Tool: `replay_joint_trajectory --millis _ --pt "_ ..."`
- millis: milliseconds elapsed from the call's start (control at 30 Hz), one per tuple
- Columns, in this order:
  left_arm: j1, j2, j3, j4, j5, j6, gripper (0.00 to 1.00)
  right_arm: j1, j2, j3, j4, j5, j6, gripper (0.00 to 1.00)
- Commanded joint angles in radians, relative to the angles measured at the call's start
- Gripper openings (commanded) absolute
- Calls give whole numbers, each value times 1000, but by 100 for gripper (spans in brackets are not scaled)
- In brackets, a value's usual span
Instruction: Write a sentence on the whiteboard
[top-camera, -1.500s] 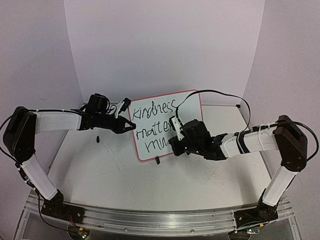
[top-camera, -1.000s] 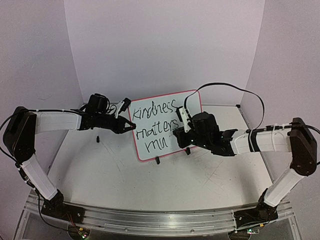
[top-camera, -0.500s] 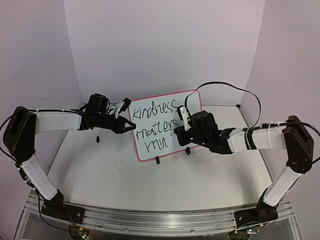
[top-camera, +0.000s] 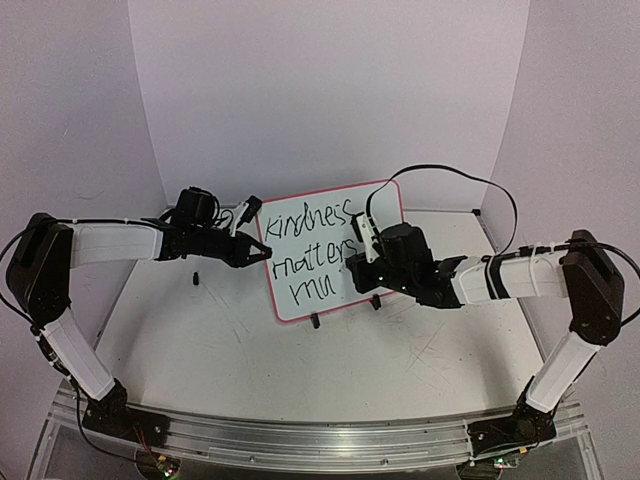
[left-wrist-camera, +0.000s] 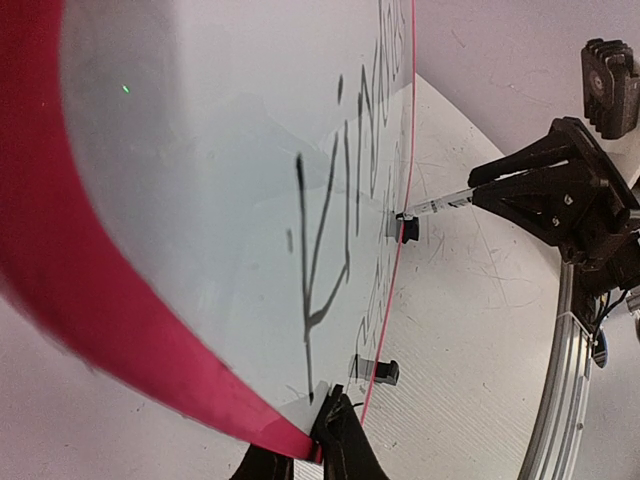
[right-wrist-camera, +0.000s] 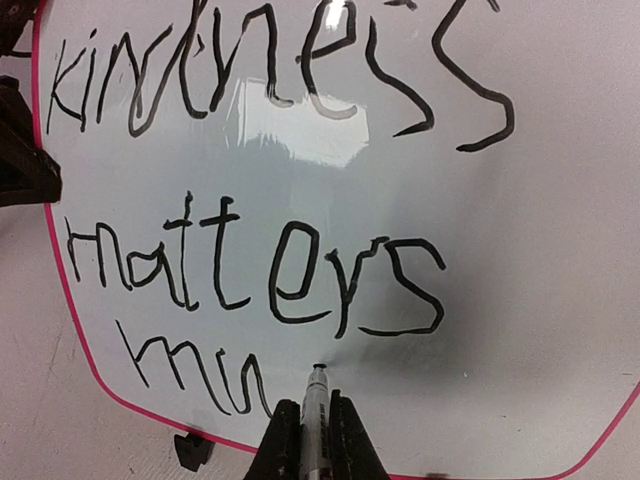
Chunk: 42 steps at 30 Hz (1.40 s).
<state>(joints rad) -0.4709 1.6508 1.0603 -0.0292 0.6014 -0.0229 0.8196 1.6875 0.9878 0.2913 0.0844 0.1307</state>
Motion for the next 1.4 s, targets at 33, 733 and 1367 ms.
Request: replay_joint_trajectory --millis 33,733,1367 --pt "15 35 21 -50 -245 102 0 6 29 43 31 -25 -3 0" --pt "15 32 21 -52 -249 103 0 29 -2 -65 3 -16 35 0" --pt "15 32 25 -53 -248 104 0 6 -36 -8 38 5 48 0"
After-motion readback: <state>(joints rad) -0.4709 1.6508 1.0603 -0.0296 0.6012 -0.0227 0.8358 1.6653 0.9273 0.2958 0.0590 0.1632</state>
